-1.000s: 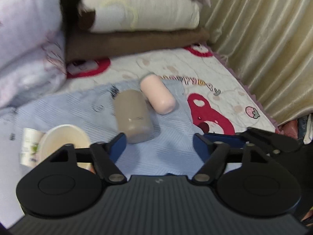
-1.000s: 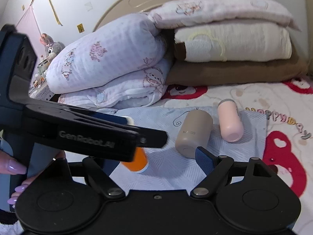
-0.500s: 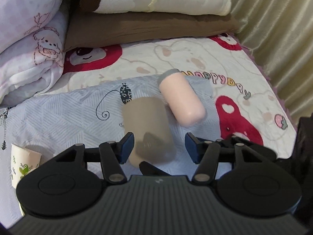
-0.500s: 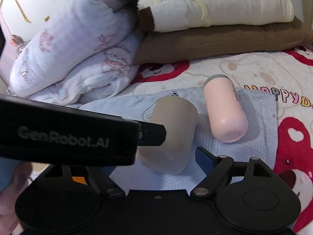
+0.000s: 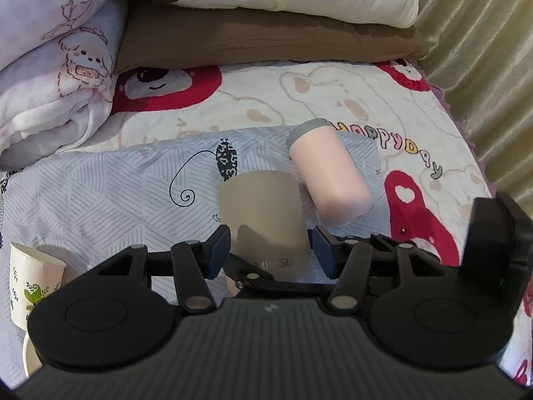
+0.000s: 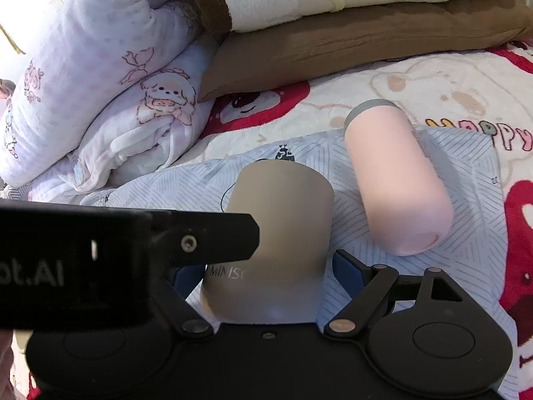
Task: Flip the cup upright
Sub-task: 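Close the right gripper on the tumbler base while the left gripper closes on its body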
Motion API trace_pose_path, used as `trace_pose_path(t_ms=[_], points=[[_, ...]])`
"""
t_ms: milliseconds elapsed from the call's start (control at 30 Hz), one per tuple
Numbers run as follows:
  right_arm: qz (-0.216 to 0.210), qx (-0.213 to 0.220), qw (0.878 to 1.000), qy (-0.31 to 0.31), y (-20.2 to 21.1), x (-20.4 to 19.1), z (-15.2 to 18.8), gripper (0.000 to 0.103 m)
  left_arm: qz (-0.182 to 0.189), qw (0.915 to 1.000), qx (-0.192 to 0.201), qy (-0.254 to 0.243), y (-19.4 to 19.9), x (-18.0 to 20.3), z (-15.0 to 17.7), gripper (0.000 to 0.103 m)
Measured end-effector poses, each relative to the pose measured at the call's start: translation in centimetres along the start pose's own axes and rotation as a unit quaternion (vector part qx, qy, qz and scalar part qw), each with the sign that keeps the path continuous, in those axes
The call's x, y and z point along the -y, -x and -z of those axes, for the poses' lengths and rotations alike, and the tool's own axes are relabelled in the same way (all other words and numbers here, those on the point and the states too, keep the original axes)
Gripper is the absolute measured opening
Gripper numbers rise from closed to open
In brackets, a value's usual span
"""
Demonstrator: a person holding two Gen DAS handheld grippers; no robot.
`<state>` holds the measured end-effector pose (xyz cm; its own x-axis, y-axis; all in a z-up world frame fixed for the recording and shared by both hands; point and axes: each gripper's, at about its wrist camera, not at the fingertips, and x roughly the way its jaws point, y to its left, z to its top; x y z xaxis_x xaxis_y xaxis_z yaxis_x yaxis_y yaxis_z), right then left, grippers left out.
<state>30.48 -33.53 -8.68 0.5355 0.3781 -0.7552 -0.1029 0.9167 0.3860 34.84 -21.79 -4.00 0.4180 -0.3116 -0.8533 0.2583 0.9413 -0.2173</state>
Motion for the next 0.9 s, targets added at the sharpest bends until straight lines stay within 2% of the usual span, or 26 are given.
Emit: trace_pose_path(t_ms=[367, 567, 900], points=[[-0.003, -0.009, 1.000, -0.009, 1.4, 0.1, 1.6, 0.085, 0.014, 0.9999, -0.003, 0.000, 1.0, 0.7, 0.8, 0.053], [-0.008, -0.027, 0.999, -0.026, 3.5, 0.5, 3.3, 0.085, 0.036, 0.9993, -0.006, -0.010, 2.8, 2.4, 3.1, 0.053], [-0.016, -0.060, 0.998, -0.027, 8.7, -0.2, 7.4, 0.084, 0.072, 0.9973, -0.013, 0.005, 6.1, 3.1, 7.7, 0.053]])
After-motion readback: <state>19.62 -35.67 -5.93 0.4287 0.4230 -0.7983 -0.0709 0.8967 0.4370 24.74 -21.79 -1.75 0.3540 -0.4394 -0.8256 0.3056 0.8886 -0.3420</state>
